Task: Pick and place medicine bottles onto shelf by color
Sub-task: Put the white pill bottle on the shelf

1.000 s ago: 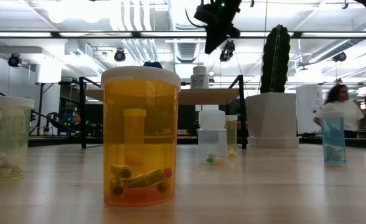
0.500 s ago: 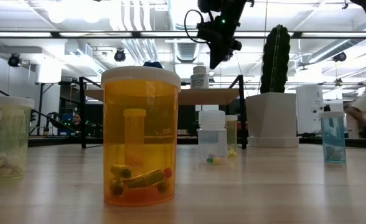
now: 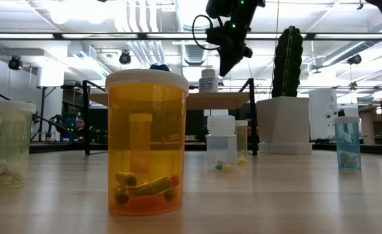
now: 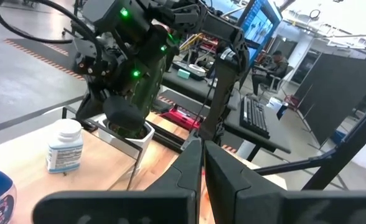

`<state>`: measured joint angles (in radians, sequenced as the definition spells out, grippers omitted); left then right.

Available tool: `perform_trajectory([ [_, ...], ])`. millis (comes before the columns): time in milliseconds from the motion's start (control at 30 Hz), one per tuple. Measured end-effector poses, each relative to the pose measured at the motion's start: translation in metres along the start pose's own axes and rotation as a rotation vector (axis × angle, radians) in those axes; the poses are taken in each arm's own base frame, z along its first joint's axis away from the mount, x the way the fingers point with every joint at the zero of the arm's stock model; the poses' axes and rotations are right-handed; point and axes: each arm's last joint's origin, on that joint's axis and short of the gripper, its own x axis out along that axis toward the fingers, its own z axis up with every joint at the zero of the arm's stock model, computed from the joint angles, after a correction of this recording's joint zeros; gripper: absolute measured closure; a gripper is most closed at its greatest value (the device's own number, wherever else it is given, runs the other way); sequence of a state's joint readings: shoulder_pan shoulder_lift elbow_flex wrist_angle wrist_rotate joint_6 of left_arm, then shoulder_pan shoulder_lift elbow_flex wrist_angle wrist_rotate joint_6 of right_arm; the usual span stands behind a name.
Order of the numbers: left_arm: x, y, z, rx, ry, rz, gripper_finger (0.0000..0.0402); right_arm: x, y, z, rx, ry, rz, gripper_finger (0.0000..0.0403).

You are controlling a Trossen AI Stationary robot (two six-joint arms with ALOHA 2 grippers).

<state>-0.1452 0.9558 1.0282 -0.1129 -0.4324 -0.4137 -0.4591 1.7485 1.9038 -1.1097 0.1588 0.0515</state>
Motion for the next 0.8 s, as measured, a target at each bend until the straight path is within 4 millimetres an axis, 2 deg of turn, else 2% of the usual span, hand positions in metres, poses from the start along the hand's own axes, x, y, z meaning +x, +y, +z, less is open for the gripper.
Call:
perform_trajectory([
  [800, -0.0012, -0.0001, 0.0016, -0.002, -0.006, -0.002, 0.0401, 0.0025, 0.0062, -0.0026, 0.034, 0.027, 0.166, 0.0394],
])
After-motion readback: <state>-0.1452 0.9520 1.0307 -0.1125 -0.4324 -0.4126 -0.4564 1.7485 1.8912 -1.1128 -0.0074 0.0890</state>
